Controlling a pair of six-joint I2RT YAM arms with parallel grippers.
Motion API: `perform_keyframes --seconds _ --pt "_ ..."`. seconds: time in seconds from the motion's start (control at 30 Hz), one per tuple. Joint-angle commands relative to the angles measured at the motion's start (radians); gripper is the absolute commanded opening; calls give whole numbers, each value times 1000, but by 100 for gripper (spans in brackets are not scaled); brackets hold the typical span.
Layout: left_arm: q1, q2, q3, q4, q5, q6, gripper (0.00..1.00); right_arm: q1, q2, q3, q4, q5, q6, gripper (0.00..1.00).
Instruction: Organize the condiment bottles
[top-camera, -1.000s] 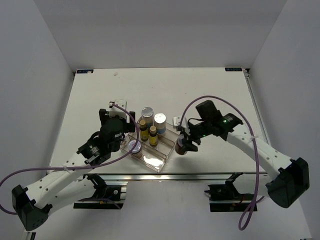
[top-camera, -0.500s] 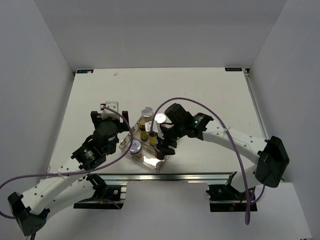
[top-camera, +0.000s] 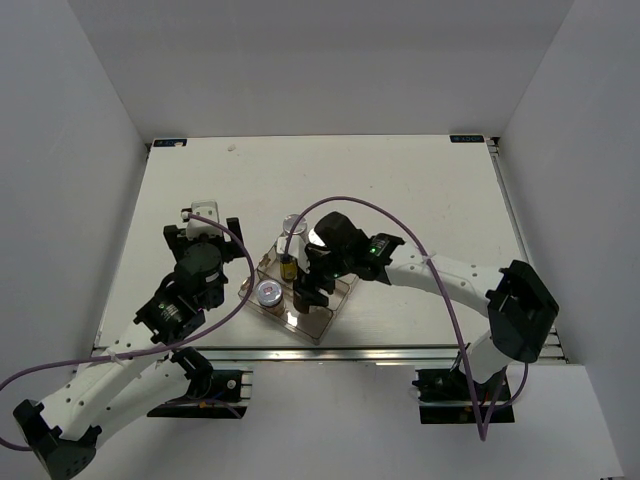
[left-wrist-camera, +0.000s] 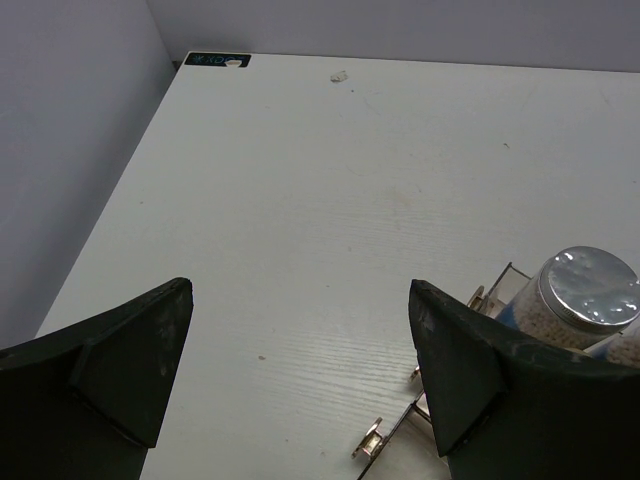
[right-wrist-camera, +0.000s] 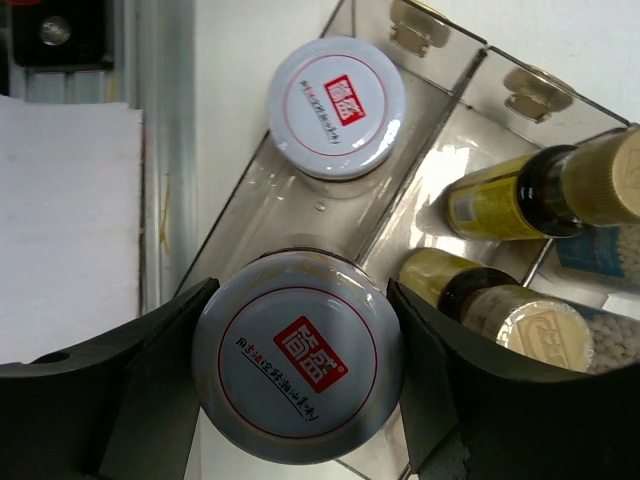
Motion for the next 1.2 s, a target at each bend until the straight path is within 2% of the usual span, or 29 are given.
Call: perform_keyframes --seconds 0.0,0.57,1.0,1.1,1.13,1.17 --pt "11 -4 -4 14 8 2 98 9 4 -12 170 47 69 0" --pt "28 -7 -4 18 35 5 98 51 -23 -43 140 -35 66 0" --pt "37 1 -7 25 48 5 98 72 -2 -118 167 42 18 0" --pt "37 1 -7 23 51 5 98 72 9 -126 172 51 15 15" --pt "39 2 -8 23 53 5 98 72 15 -129 172 51 15 27" --pt "39 2 -8 23 51 5 98 71 21 -130 173 51 14 33"
